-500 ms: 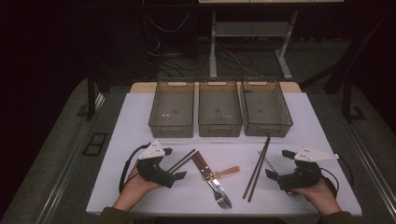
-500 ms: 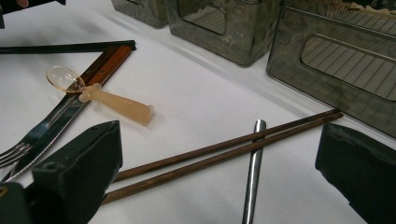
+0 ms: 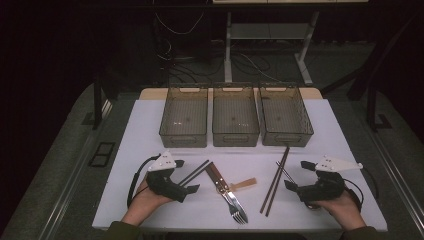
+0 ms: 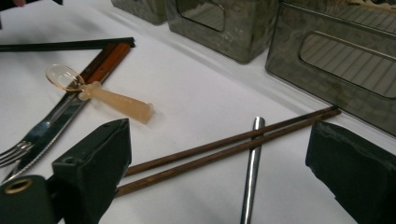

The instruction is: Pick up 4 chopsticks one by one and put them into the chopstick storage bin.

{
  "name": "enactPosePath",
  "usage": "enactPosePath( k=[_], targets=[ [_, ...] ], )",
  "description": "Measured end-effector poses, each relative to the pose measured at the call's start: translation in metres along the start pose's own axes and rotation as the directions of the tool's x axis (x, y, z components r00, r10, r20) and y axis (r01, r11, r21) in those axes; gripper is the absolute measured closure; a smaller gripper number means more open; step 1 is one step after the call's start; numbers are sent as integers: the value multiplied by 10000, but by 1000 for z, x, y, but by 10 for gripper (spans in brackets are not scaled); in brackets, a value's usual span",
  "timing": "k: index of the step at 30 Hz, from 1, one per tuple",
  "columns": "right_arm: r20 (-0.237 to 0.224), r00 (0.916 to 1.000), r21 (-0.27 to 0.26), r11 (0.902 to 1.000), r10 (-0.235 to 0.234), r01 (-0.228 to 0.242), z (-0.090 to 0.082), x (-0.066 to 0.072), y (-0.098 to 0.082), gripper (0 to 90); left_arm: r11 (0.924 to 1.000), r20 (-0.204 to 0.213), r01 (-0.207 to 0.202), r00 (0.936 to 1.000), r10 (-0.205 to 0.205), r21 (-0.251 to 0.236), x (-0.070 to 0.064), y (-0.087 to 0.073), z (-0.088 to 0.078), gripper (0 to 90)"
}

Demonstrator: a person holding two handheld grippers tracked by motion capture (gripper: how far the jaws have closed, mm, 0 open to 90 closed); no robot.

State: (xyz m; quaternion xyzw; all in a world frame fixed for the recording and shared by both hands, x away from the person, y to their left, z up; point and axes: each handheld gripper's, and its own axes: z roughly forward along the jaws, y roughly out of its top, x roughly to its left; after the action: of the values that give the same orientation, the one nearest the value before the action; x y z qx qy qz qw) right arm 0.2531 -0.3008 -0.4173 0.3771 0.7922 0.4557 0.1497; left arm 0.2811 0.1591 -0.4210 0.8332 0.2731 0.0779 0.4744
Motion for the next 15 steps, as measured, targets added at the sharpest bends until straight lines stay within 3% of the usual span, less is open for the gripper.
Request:
enactPosePath(
  k=[5,15],
  targets=[
    [3,9999,138,9998,112,-112,-1,-2,1,151,9999,-79,-109,9999,110,128,-1,-2,-1,0],
    [166,9963,346,9958,842,-847,7,-14,10,331,9999,2,-37,10000,37,100,1,-3,1,0]
  ],
)
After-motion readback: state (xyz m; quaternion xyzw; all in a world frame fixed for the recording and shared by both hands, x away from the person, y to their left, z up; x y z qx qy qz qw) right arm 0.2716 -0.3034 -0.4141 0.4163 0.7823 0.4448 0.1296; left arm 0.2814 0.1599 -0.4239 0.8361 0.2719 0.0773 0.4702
